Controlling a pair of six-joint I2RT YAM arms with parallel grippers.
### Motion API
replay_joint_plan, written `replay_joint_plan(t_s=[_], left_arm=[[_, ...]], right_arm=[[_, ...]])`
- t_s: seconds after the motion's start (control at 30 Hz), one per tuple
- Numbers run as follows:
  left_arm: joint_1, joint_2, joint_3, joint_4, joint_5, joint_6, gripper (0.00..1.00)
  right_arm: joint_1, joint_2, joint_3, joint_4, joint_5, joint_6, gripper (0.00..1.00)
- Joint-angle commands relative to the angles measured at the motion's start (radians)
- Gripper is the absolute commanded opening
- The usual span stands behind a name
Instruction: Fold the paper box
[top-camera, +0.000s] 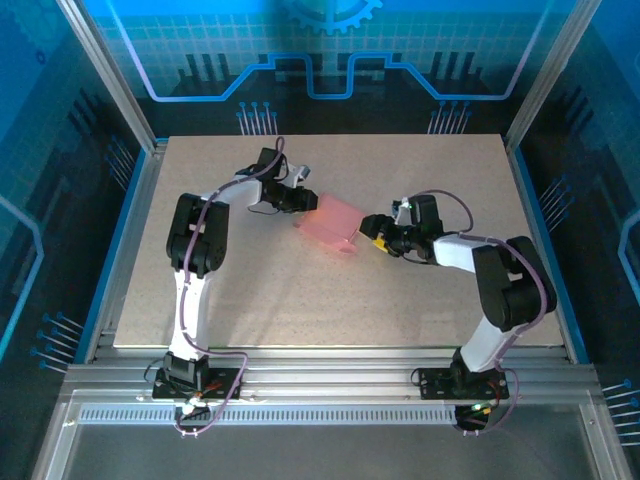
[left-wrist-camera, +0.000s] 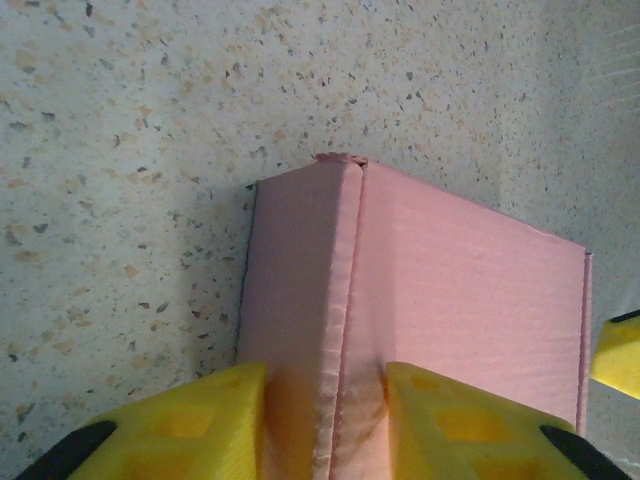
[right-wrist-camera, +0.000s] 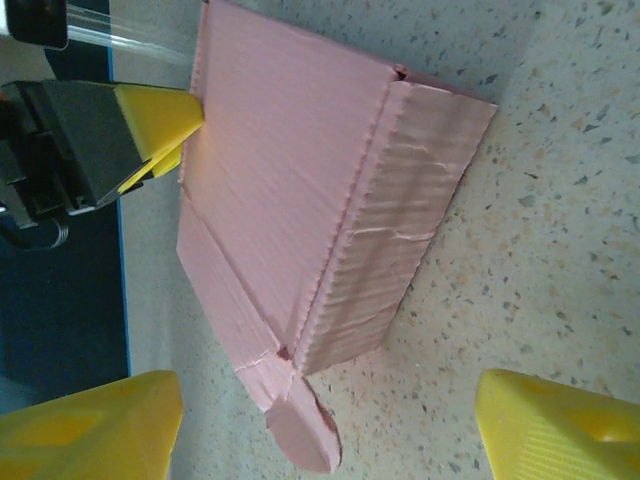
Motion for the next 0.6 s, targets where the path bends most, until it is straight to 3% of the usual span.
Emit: replay_joint_plan(t_s=[0.0, 0.2, 0.57], left_arm=[[0.018, 0.039, 0.017, -0.029, 0.033, -0.023, 0.3], [0.047, 0.054, 0.005, -0.002, 0.088, -0.056, 0.27], [0.071, 0.063, -0.001, 0.0, 0.105, -0.057, 0.26]], right_arm=[[0.0, 0.061, 0.021, 0.114, -0.058, 0.082, 0.78], [0.0, 0.16, 0.038, 0.244, -0.11, 0.156, 0.79], [0.008, 0.247, 0.128, 0.271, -0.164, 0.162, 0.79]])
